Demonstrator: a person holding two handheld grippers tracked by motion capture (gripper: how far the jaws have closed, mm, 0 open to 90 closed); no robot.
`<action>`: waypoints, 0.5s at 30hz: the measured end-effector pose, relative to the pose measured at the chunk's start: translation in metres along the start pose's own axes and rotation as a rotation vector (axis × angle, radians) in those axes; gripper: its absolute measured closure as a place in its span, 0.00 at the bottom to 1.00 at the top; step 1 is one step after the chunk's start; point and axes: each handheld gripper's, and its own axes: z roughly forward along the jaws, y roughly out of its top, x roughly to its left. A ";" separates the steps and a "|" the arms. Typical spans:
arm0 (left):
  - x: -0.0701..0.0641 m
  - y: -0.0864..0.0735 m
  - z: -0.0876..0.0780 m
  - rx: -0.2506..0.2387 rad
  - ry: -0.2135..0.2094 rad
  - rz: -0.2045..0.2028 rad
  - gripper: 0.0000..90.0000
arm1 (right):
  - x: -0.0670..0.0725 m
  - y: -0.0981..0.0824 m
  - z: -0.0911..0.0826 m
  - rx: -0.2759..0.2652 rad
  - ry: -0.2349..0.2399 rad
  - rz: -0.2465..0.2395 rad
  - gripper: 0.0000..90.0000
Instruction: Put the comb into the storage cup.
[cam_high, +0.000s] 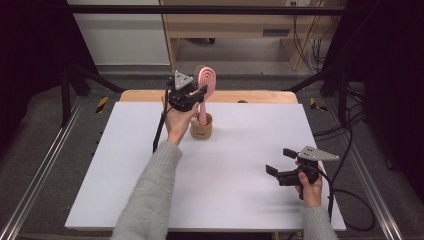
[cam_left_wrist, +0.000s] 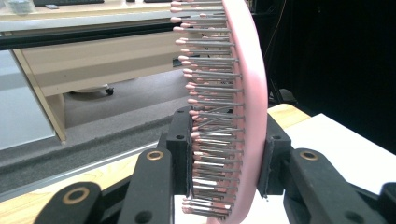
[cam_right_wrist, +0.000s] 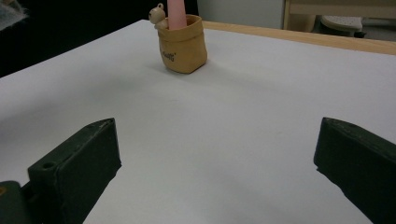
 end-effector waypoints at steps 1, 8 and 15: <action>0.000 -0.001 0.000 0.004 -0.004 -0.002 0.71 | 0.000 0.000 0.000 -0.001 0.000 0.000 0.01; -0.001 -0.009 0.003 0.011 -0.006 0.010 0.71 | 0.000 0.000 0.001 0.004 0.000 0.001 0.01; -0.003 -0.016 0.004 0.020 -0.007 0.026 0.71 | 0.000 0.000 0.001 0.002 0.001 0.000 0.01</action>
